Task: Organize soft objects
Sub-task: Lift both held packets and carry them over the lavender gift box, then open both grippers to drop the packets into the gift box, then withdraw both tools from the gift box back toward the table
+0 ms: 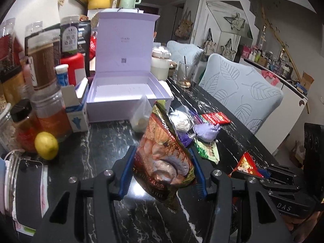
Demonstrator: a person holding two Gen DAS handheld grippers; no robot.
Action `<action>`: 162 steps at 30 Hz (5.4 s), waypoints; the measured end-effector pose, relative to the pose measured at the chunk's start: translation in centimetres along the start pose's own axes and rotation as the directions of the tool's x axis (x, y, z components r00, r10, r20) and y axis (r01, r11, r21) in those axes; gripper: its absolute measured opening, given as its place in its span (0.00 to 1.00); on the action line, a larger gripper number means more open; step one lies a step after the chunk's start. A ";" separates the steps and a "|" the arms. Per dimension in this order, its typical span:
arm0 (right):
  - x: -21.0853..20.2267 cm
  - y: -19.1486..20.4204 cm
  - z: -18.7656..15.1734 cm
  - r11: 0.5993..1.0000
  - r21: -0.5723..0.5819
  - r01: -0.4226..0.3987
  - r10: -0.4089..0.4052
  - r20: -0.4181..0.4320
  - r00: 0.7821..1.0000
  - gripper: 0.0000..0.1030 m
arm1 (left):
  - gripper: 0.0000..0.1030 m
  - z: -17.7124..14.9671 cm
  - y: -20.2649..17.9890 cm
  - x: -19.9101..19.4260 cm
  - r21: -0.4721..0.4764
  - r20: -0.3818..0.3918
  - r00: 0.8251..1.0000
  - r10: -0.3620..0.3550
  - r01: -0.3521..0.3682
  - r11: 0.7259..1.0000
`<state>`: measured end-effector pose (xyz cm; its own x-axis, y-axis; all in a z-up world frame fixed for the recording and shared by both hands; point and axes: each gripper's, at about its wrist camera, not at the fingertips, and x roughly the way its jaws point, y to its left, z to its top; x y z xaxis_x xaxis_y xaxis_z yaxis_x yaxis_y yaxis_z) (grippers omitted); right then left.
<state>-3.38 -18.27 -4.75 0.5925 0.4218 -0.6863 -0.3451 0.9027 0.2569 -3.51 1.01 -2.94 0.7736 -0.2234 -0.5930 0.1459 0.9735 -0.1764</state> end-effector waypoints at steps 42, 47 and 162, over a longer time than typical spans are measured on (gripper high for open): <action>3.4 3.1 21.7 0.967 -0.256 -0.005 0.072 0.252 0.965 0.24 | 0.50 20.6 3.3 3.8 0.056 0.281 0.952 0.121 -0.142 0.988; 5.2 3.2 25.7 0.963 -0.269 -0.008 0.079 0.256 0.964 0.24 | 0.50 24.0 4.3 5.8 0.065 0.273 0.952 0.138 -0.161 0.985; -3.1 3.8 25.9 0.944 -0.258 0.207 -0.113 0.338 0.935 0.75 | 0.99 23.0 0.7 -1.1 0.063 0.242 0.927 0.285 -0.308 0.949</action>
<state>12.31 -13.95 15.94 0.8383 0.3210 -0.4407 -0.3906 0.9175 -0.0748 9.88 3.05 15.69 0.9082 0.0825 -0.4103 -0.0610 0.9960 0.0652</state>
